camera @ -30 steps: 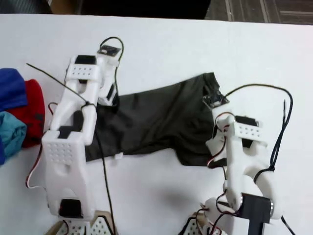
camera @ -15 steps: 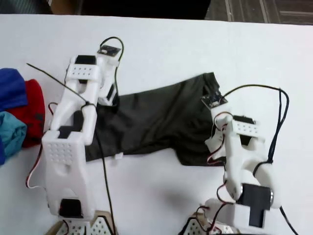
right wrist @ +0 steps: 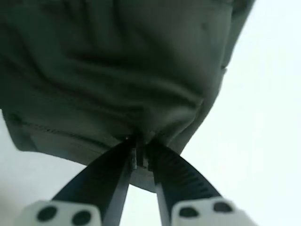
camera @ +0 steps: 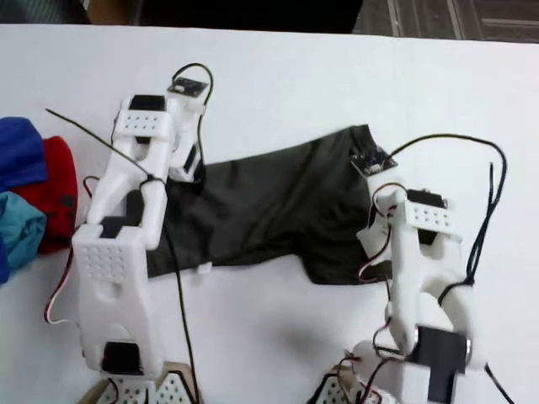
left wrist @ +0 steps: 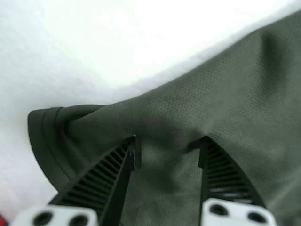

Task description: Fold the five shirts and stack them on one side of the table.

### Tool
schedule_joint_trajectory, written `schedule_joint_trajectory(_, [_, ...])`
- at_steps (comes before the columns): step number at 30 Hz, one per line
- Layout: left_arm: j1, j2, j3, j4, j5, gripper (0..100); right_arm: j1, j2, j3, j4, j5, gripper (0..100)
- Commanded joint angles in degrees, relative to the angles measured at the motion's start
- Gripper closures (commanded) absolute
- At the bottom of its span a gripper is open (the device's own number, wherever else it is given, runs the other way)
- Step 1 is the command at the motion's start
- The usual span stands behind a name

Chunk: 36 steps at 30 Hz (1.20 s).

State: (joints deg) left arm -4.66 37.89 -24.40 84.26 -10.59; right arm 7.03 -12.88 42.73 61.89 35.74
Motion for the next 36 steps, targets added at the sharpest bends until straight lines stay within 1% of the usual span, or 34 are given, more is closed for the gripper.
schedule_joint_trajectory(1, [-0.53, -4.22, -0.13, -0.53, 0.70, 77, -0.13, -7.08, -0.44, 3.30, -0.35, 97.8])
schedule_joint_trajectory(6, [-0.53, -4.22, -0.13, -0.53, 0.70, 77, -0.04, -8.66, -0.35, 6.29, -0.09, 97.8])
schedule_joint_trajectory(15, [-0.53, -4.22, -0.13, -0.53, 0.62, 77, -0.04, -8.66, 0.35, 6.29, 0.09, 97.7])
schedule_joint_trajectory(18, [-0.53, -4.22, -0.13, -0.53, 0.62, 77, 0.13, -9.10, 2.90, 6.29, 2.64, 97.7])
schedule_joint_trajectory(20, [-0.53, -4.22, -0.13, -0.53, 0.53, 77, 1.89, -9.19, 4.22, 6.29, 3.87, 97.7])
schedule_joint_trajectory(26, [-0.53, -4.22, -0.13, -0.62, 0.53, 77, 10.07, -9.19, 4.84, 6.37, 9.05, 97.7])
schedule_joint_trajectory(28, [-0.53, -4.22, -0.13, -0.62, 0.53, 77, 11.38, -9.19, 4.84, 6.73, 10.81, 97.7])
schedule_joint_trajectory(34, [-0.26, -4.22, -0.13, -0.62, 0.53, 77, 8.84, -8.66, 4.92, 9.19, 11.69, 97.3])
schedule_joint_trajectory(36, [-0.26, -4.22, -0.13, -0.62, 0.53, 77, 7.78, -9.10, 4.92, 10.33, 11.60, 95.5])
